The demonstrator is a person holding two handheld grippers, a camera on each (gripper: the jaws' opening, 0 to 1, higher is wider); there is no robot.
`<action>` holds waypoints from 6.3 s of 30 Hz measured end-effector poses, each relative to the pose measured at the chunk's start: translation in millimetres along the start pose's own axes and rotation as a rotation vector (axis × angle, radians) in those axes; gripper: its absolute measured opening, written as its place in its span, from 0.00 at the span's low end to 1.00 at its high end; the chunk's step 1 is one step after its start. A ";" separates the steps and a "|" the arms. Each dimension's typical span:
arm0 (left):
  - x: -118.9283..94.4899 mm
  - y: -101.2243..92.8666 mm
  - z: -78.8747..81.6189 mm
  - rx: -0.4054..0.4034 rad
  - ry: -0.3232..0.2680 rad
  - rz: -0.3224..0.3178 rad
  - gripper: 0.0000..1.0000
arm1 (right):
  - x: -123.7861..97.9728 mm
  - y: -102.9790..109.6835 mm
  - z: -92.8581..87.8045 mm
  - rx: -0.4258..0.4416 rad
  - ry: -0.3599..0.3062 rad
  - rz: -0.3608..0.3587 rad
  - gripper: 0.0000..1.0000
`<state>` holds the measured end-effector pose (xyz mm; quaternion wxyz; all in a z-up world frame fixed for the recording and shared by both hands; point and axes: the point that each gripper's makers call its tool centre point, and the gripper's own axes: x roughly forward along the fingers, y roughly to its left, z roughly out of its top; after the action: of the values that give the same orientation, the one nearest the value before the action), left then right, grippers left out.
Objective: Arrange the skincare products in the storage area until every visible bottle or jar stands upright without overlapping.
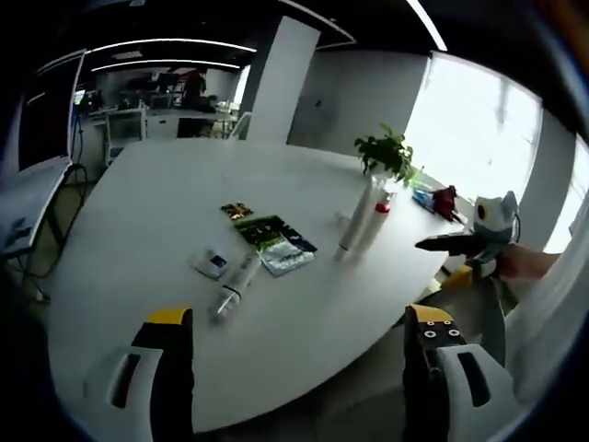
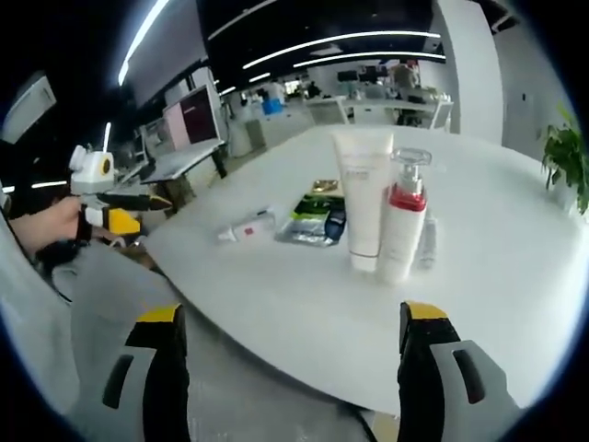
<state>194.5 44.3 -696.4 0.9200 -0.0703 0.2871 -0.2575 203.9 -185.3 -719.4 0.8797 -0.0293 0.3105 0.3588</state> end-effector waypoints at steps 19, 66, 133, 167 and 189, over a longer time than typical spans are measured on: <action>0.0 0.3 -8.3 0.014 -0.017 0.001 0.86 | 4.0 5.3 -7.0 -0.063 0.036 0.013 0.93; -10.4 6.3 6.2 -0.084 -0.146 -0.010 0.82 | 109.2 64.1 66.2 -0.776 0.284 0.323 0.81; -13.6 10.1 18.9 -0.156 -0.230 -0.065 0.80 | 276.8 88.6 35.6 -1.287 0.547 0.633 0.23; -12.5 12.2 15.6 -0.167 -0.209 -0.057 0.78 | 236.1 120.4 56.9 -0.718 0.393 0.655 0.19; -13.3 -6.6 16.5 -0.047 -0.197 -0.133 0.76 | 154.9 134.6 90.6 -0.398 0.106 0.642 0.19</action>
<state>191.6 45.2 -674.4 0.9227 -0.1356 0.1960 -0.3030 249.2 34.2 -711.2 0.6825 -0.1192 0.2732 0.6674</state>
